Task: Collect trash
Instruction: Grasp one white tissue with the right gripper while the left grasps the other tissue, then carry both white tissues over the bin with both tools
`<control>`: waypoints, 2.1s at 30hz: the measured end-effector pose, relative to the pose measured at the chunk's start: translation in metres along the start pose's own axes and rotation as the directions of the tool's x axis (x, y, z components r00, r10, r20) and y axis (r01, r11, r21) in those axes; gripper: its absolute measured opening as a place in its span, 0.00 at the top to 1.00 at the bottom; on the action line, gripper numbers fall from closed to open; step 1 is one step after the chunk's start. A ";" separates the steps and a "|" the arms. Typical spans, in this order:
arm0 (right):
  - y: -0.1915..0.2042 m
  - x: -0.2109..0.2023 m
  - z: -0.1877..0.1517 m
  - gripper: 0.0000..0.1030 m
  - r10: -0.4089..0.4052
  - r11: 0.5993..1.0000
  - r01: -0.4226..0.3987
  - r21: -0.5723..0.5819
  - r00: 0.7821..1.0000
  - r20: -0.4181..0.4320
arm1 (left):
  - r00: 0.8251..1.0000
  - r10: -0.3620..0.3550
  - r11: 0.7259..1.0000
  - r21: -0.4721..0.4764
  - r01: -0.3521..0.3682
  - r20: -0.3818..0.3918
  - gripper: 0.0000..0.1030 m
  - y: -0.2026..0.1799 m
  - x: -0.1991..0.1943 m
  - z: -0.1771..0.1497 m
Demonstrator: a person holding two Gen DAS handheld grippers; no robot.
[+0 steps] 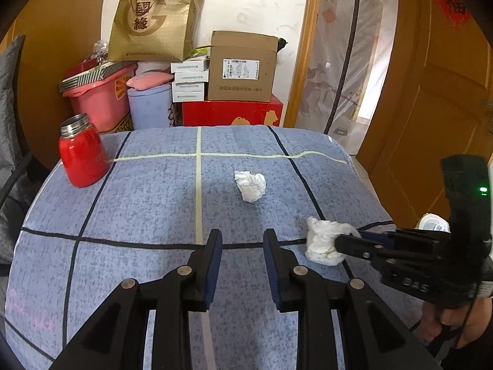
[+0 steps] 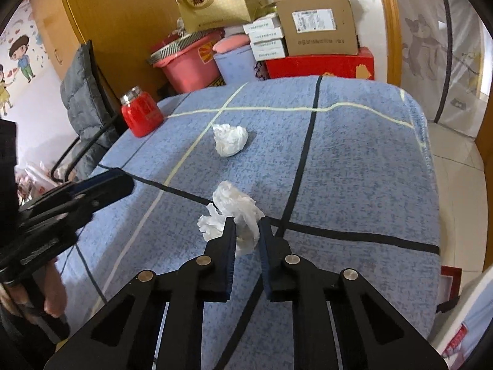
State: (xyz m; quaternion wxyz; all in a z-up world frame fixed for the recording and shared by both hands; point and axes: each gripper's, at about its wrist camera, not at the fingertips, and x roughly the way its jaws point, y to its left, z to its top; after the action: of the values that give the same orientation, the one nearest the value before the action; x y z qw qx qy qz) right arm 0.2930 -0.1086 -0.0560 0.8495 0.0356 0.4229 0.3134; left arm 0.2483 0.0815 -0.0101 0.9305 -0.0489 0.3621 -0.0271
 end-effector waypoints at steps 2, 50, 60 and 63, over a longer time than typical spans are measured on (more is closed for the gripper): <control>-0.002 -0.008 -0.002 0.86 0.000 1.000 0.000 0.005 1.000 0.015 | 1.000 0.000 1.000 0.001 0.000 -0.003 0.73 -0.003 0.005 0.002; -0.060 -0.106 -0.049 0.86 -0.087 0.988 0.070 0.137 0.988 0.128 | 0.993 -0.110 0.993 0.033 0.111 -0.044 0.74 -0.065 0.062 0.027; -0.084 -0.165 -0.081 0.86 -0.181 0.969 0.148 0.198 0.971 0.158 | 0.976 -0.218 0.971 0.098 0.219 -0.025 0.74 -0.128 0.003 0.001; -0.093 -0.183 -0.091 0.86 -0.212 0.959 0.172 0.227 0.963 0.167 | 0.967 -0.254 0.959 0.121 0.256 -0.030 0.74 -0.150 -0.008 -0.006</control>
State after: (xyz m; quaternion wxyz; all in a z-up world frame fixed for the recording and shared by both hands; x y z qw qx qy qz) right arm 0.1910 -0.3047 -0.0176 0.9039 0.1135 0.3722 0.1778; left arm 0.2365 -0.0674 0.0074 0.9179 -0.0372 0.3569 -0.1695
